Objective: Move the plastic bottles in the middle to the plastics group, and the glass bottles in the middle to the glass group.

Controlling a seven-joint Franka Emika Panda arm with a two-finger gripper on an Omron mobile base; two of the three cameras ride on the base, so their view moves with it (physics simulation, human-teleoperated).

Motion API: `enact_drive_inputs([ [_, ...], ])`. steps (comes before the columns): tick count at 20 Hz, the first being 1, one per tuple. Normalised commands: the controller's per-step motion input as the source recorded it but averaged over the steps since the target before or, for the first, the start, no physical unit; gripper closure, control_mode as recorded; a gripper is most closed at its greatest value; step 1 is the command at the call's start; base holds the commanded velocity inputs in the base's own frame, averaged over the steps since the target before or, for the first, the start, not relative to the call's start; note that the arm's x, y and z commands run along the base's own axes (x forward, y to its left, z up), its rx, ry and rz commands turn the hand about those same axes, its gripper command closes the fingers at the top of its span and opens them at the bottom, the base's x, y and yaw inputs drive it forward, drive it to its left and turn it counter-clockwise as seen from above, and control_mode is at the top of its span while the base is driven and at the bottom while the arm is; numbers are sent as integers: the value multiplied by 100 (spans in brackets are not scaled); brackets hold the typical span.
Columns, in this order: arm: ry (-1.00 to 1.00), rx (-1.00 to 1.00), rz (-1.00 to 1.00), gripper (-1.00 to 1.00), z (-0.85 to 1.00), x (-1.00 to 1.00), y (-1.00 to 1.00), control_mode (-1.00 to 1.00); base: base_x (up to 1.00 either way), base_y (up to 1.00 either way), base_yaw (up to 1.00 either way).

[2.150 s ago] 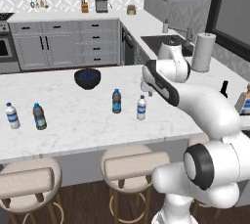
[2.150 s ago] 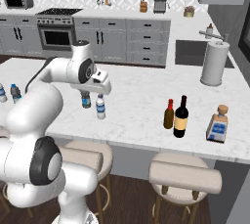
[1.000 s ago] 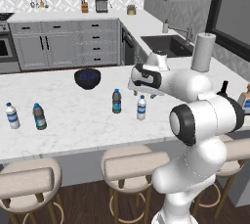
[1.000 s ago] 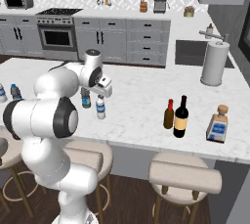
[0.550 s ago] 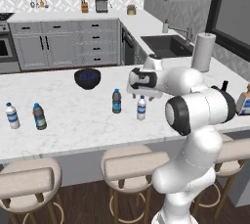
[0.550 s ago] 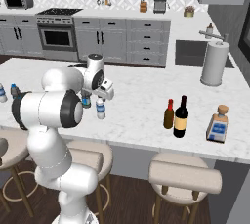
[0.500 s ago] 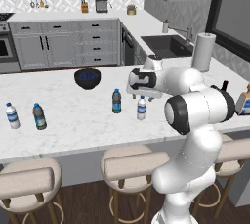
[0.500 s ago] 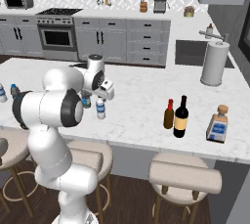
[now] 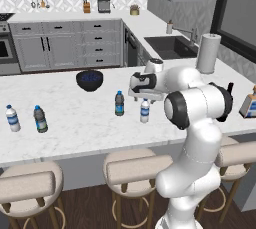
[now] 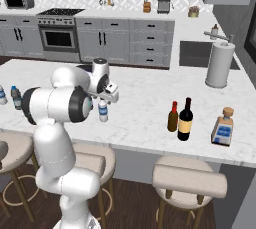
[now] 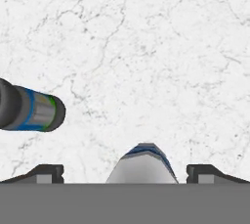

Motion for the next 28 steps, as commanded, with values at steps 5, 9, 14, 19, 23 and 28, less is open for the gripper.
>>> enact_drive_inputs([
  [5, 0, 0, 0, -100, -14, 0, -1, -100, 0, 0, 0],
  [9, 0, -2, 0, -100, -11, -1, -2, -100, 0, 0, 0],
  [14, 0, -5, 0, 100, -14, 0, 0, -100, 0, 0, 0],
  [19, 0, -9, 0, 100, -22, 0, 0, -100, 0, 0, 0],
  [23, 8, -9, 0, 100, -21, -15, 0, -100, 0, 0, 0],
  [28, 0, 8, 0, 100, 29, -48, 0, -100, 0, 0, 0],
])
